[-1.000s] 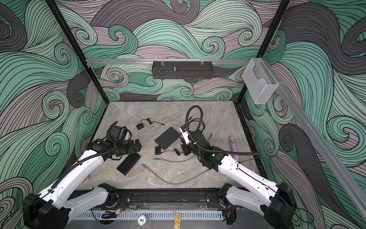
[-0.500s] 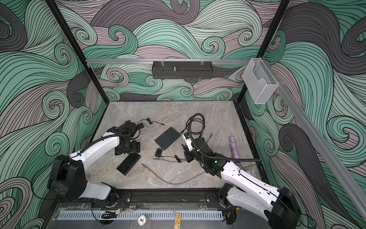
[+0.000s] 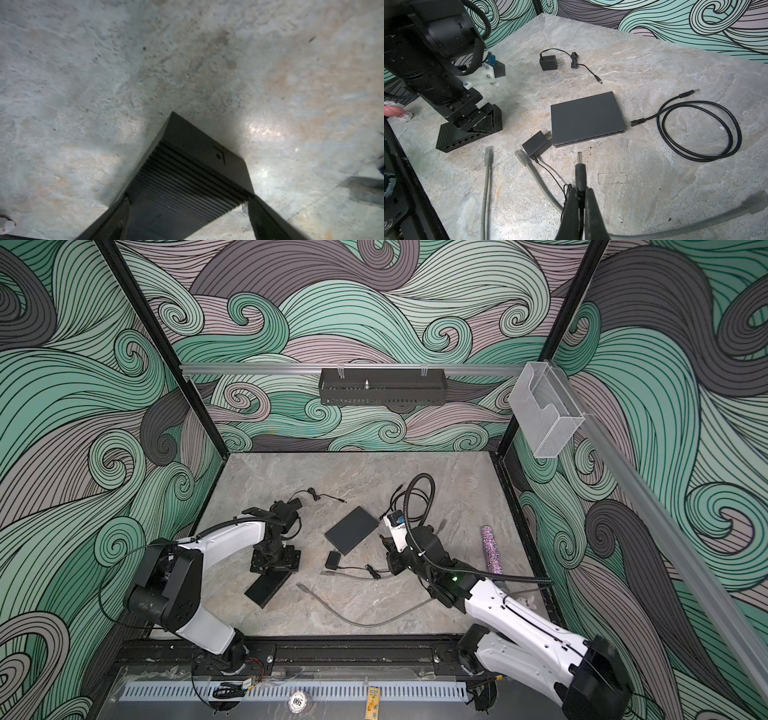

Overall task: Insert the plug into the switch port
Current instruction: 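Lower the left gripper over the black finned box and close on it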

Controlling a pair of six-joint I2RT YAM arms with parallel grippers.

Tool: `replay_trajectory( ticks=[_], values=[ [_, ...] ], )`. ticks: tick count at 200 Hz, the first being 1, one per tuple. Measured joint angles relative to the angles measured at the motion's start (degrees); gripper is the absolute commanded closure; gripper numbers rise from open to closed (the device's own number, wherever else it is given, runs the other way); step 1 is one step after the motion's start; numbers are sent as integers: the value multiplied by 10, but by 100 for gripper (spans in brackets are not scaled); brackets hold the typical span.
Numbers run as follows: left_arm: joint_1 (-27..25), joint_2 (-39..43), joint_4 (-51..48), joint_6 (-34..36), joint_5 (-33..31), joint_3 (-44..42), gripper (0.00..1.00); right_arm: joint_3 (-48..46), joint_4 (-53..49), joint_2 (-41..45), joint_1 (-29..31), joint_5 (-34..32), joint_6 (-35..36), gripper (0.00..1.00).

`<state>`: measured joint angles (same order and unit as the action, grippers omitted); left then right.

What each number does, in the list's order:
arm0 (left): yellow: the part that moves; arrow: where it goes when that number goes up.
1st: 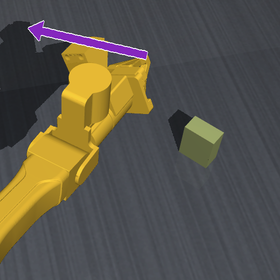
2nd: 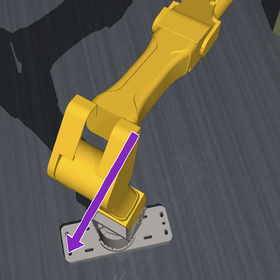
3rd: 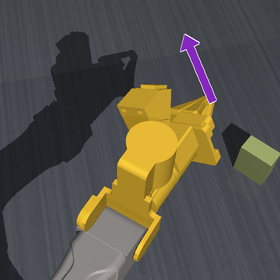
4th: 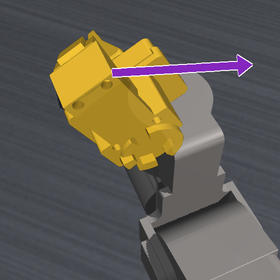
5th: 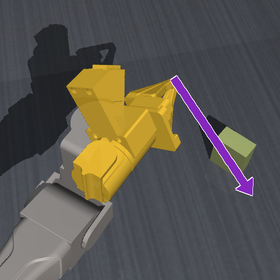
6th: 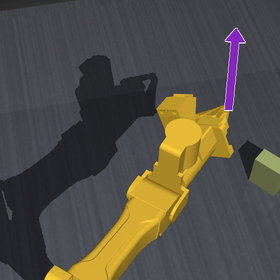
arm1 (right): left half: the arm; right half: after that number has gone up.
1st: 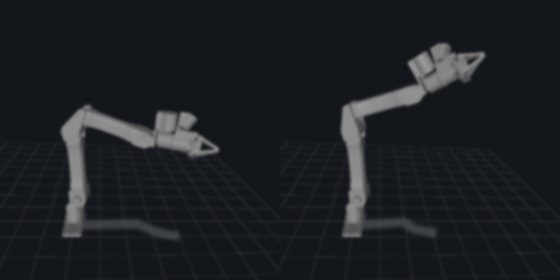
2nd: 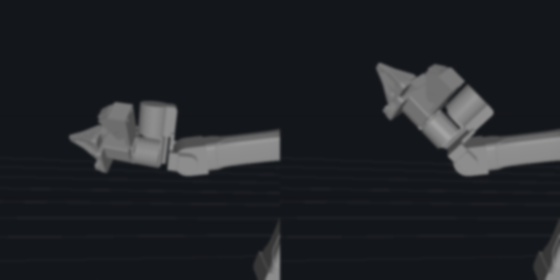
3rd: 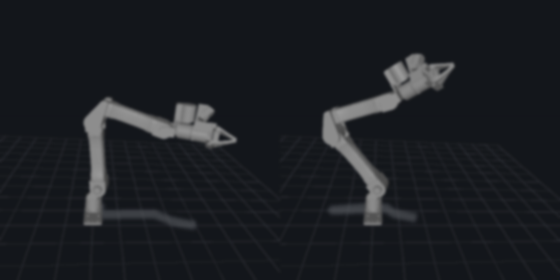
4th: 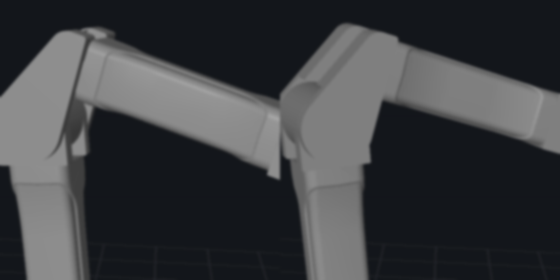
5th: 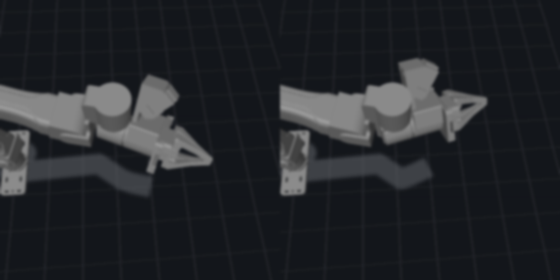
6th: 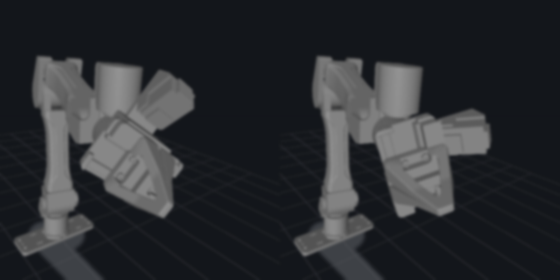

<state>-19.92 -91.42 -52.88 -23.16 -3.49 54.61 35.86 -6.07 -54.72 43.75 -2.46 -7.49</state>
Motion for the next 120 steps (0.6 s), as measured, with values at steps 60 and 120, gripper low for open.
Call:
replay_trajectory(
  ticks=[60, 120],
  values=[
    [-8, -13, -7, 12, -5, 10, 34, -15, 7, 11, -10, 10, 0, 100],
    [-17, -59, 5, 49, 52, 80, 36, -19, -8, 41, -16, 8, 0, 100]
  ],
)
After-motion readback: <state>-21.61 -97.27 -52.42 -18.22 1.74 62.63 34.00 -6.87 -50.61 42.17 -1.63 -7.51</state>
